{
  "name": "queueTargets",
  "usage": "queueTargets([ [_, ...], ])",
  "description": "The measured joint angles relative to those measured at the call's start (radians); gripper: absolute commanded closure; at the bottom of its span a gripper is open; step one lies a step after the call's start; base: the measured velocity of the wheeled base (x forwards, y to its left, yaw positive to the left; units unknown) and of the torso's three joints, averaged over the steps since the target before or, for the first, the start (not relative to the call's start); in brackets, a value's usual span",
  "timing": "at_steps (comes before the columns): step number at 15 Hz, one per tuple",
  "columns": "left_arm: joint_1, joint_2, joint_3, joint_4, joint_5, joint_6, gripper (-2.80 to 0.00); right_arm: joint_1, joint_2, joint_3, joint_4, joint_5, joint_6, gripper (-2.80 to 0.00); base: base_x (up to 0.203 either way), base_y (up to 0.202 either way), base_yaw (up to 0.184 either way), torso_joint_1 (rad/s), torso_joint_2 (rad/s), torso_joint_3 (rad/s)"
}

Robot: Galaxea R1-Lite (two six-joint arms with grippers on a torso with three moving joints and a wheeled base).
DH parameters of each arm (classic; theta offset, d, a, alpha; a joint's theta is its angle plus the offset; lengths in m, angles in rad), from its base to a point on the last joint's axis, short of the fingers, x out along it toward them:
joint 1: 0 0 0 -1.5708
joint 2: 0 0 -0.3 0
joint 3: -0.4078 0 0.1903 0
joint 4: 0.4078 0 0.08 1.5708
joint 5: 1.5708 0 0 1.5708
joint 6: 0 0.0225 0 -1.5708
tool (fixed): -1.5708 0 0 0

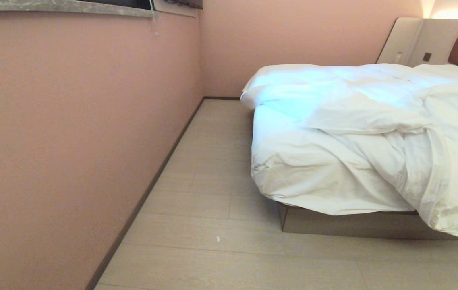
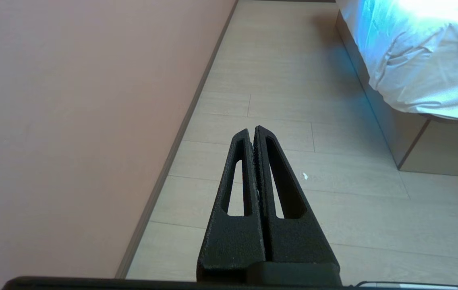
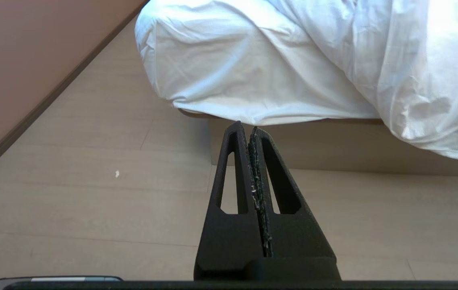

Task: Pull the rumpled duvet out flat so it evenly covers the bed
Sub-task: Hold the folded corner of the quilt

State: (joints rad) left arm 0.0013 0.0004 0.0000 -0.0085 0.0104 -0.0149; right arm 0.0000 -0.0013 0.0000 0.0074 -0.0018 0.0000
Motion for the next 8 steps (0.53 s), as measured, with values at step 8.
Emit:
queueTargets([
  [8, 0.000, 0.000, 0.000, 0.003, 0.000, 0.003, 0.00, 0.000, 0.000, 0.000, 0.000, 0.000, 0.000, 0.00, 0.196, 0.000, 0.000, 0.003, 0.00, 0.002],
])
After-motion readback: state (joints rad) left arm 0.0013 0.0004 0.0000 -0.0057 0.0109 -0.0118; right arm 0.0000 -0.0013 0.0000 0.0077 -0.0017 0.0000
